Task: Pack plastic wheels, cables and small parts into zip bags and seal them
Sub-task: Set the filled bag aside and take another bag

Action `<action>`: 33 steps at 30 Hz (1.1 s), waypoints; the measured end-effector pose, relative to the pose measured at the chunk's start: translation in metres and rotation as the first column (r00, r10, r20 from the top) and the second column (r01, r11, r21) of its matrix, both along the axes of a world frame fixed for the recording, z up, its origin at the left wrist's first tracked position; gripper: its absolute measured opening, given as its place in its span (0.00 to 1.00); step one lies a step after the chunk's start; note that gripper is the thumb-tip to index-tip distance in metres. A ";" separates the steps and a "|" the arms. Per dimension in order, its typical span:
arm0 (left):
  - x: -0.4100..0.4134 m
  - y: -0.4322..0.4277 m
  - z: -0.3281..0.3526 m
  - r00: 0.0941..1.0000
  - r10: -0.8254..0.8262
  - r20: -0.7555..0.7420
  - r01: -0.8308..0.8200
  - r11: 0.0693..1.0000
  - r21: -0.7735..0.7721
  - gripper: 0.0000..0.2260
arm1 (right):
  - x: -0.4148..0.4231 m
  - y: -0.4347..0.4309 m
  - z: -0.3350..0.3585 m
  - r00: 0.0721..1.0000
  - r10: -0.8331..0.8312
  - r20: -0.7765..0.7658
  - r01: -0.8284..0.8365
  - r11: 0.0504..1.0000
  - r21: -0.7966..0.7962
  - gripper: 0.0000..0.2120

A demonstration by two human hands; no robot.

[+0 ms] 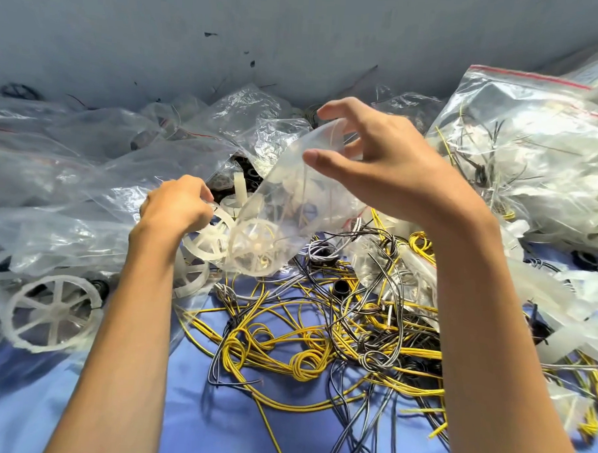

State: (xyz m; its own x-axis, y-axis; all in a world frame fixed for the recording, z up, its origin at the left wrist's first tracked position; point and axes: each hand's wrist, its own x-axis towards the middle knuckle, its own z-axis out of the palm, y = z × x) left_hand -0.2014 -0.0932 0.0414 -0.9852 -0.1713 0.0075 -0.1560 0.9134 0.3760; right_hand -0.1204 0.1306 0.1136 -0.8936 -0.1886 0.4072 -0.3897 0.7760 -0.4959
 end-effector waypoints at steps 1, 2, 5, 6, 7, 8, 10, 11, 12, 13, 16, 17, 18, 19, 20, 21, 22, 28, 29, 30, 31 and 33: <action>0.001 0.000 0.000 1.000 0.007 -0.005 -0.007 1.000 0.010 0.20 | 0.001 -0.001 0.000 1.000 0.019 0.018 -0.019 1.000 0.006 0.22; 0.001 0.001 0.000 1.000 0.014 -0.017 -0.013 1.000 0.018 0.20 | 0.002 -0.001 0.000 0.999 0.034 0.037 -0.034 0.999 0.011 0.22; 0.002 0.001 0.008 0.992 0.048 -0.117 -0.045 0.999 0.028 0.19 | 0.003 -0.002 0.000 0.997 0.046 0.057 -0.046 0.999 -0.002 0.22; 0.003 0.000 0.012 0.985 0.070 -0.160 -0.066 0.997 0.036 0.19 | 0.003 -0.002 0.001 0.998 0.036 0.054 -0.036 0.999 -0.010 0.21; 0.005 0.000 0.016 0.976 0.094 -0.196 -0.086 0.995 0.049 0.18 | 0.002 -0.001 0.000 0.998 0.019 0.052 -0.018 1.000 -0.013 0.21; 0.006 -0.001 0.020 0.967 0.112 -0.227 -0.101 0.993 0.058 0.17 | 0.001 0.000 0.000 0.999 -0.006 0.051 0.006 1.000 -0.006 0.21; 0.010 -0.001 0.030 0.951 0.117 -0.286 -0.106 0.993 0.054 0.16 | -0.001 0.005 -0.002 0.996 -0.066 0.057 0.065 0.997 0.034 0.22; 0.012 -0.001 0.034 0.943 0.109 -0.314 -0.099 0.994 0.049 0.17 | -0.002 0.007 -0.003 0.994 -0.092 0.063 0.089 0.995 0.055 0.22; 0.013 0.000 0.038 0.936 0.100 -0.337 -0.089 0.995 0.048 0.18 | -0.003 0.008 -0.004 0.991 -0.112 0.069 0.107 0.992 0.066 0.22; 0.014 0.000 0.041 0.931 0.093 -0.354 -0.080 0.995 0.051 0.19 | -0.004 0.009 -0.005 0.990 -0.126 0.070 0.122 0.990 0.065 0.22; 0.018 0.003 0.049 0.909 0.062 -0.412 -0.040 0.997 0.061 0.19 | -0.005 0.010 -0.005 0.986 -0.157 0.046 0.157 0.988 0.010 0.20; 0.019 0.003 0.052 0.898 0.051 -0.437 -0.014 0.996 0.089 0.19 | -0.006 0.009 -0.004 0.986 -0.162 0.033 0.163 0.987 -0.014 0.19; 0.021 0.005 0.054 0.890 0.043 -0.455 0.025 0.990 0.141 0.18 | -0.006 0.008 -0.003 0.986 -0.163 0.019 0.164 0.986 -0.036 0.18; 0.023 0.007 0.057 0.888 0.025 -0.459 0.086 0.972 0.220 0.17 | -0.006 0.007 -0.002 0.988 -0.156 0.002 0.156 0.986 -0.055 0.17; 0.027 0.011 0.060 0.892 -0.014 -0.452 0.176 0.931 0.320 0.15 | -0.006 0.006 -0.001 0.990 -0.138 -0.017 0.137 0.988 -0.070 0.16; 0.031 0.016 0.063 0.896 -0.071 -0.439 0.279 0.859 0.430 0.13 | -0.005 0.005 0.000 0.993 -0.114 -0.036 0.111 0.991 -0.076 0.14; 0.036 0.022 0.066 0.894 -0.124 -0.431 0.362 0.764 0.533 0.13 | -0.005 0.004 0.000 0.995 -0.088 -0.050 0.084 0.994 -0.072 0.14; 0.047 0.050 0.074 0.861 -0.253 -0.441 0.508 0.478 0.717 0.17 | -0.002 0.001 0.001 0.998 0.016 -0.068 -0.016 1.000 0.008 0.20; 0.049 0.053 0.074 0.856 -0.277 -0.436 0.516 0.459 0.723 0.17 | -0.001 0.000 0.002 0.996 0.016 -0.083 -0.017 1.000 -0.007 0.19; 0.050 0.055 0.074 0.853 -0.291 -0.433 0.521 0.442 0.730 0.17 | -0.001 0.000 0.002 0.995 0.012 -0.096 -0.015 0.999 -0.036 0.17; 0.051 0.056 0.074 0.851 -0.297 -0.434 0.525 0.427 0.736 0.17 | -0.001 -0.001 0.003 0.995 0.012 -0.100 -0.019 0.997 -0.075 0.15; 0.052 0.057 0.075 0.846 -0.302 -0.440 0.532 0.408 0.742 0.16 | -0.001 -0.002 0.003 0.996 0.032 -0.088 -0.045 0.988 -0.146 0.11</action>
